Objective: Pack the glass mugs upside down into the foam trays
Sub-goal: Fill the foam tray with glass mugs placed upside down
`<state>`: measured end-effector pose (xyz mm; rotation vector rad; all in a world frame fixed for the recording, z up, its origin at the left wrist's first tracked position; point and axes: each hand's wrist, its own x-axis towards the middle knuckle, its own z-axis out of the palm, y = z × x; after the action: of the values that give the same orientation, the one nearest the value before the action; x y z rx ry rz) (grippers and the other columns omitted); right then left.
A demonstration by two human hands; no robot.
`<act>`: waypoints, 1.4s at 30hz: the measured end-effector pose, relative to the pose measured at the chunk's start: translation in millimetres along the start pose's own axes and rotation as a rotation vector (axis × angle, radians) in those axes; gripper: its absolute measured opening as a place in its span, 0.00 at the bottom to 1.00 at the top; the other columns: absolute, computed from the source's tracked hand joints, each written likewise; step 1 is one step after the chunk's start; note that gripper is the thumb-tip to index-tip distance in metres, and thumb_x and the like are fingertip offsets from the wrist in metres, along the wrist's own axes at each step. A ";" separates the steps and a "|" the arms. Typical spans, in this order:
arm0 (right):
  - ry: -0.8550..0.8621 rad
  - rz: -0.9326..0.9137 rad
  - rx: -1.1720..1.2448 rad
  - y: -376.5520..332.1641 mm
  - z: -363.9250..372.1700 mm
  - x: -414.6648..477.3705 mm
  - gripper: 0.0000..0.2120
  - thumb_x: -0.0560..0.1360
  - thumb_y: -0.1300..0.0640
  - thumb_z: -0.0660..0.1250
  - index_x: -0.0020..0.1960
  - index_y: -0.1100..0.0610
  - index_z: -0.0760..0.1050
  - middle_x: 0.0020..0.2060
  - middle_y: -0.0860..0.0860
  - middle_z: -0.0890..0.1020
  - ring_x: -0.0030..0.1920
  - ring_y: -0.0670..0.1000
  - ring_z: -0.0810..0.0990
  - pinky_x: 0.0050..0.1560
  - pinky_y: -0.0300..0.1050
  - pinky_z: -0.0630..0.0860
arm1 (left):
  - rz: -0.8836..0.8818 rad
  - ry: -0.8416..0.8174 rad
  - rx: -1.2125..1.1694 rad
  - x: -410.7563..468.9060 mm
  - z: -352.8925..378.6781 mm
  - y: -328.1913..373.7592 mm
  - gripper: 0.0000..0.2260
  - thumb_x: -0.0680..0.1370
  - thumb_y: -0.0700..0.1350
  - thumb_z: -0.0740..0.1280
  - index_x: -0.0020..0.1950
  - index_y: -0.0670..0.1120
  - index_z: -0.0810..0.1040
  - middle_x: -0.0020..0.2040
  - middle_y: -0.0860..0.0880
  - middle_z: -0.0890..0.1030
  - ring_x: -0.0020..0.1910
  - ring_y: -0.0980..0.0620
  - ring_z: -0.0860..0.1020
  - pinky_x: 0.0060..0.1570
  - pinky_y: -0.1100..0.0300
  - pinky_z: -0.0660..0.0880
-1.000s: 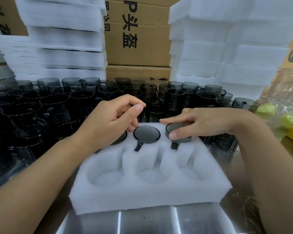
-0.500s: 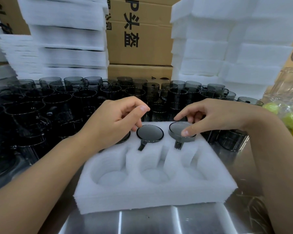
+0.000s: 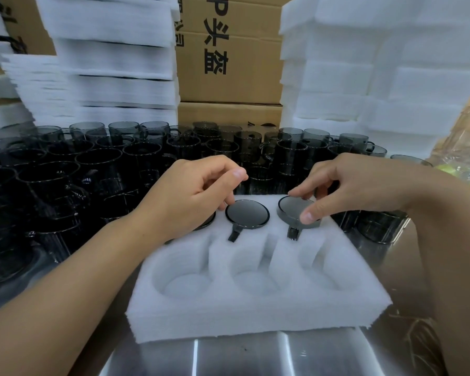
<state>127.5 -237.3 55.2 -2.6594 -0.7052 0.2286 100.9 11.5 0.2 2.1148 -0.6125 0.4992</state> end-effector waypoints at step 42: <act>0.870 0.514 -0.352 32.3 8.3 25.4 0.15 0.72 0.53 0.65 0.58 0.51 0.79 0.57 0.58 0.76 0.58 0.63 0.71 0.58 0.53 0.63 | 0.004 -0.019 0.080 -0.4 -0.6 -1.9 0.18 0.74 0.62 0.55 0.41 0.55 0.80 0.35 0.56 0.81 0.35 0.55 0.80 0.40 0.52 0.77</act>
<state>161.6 -247.7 33.3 -2.7998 0.2396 -0.9468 101.6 13.1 -0.9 2.1964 -0.6171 0.5138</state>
